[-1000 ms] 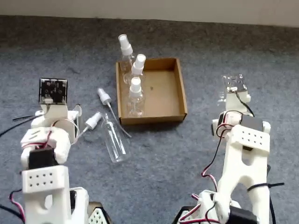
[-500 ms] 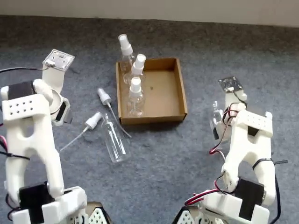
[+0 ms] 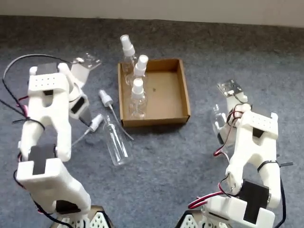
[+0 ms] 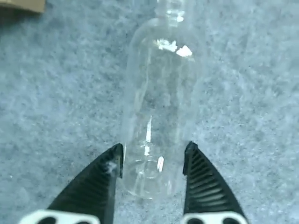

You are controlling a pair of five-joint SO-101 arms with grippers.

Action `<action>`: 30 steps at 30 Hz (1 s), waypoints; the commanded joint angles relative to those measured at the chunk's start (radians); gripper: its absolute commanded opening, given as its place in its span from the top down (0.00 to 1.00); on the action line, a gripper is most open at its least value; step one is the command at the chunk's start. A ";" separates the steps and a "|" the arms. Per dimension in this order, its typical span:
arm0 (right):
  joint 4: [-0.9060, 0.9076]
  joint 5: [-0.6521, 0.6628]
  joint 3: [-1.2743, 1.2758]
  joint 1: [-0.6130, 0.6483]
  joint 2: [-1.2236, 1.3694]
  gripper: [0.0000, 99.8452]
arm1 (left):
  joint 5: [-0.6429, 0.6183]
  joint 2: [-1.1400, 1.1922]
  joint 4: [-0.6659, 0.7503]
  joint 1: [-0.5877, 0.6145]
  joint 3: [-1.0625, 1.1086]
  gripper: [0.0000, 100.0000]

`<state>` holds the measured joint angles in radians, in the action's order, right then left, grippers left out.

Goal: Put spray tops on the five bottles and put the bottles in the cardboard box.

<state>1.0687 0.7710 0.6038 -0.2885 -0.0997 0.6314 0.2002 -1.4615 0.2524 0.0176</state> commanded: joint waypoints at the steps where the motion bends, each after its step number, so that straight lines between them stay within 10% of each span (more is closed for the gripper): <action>1: 0.033 0.009 0.004 -0.013 0.016 0.90 | -0.009 0.071 0.000 -0.117 -0.096 0.78; 30: 0.211 0.005 -0.044 -0.016 0.013 0.89 | -0.086 0.170 0.081 -0.024 -0.237 0.94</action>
<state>1.2206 0.7725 0.5869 -0.2931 -0.0997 0.5961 0.4933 -1.3786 0.1880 -0.1680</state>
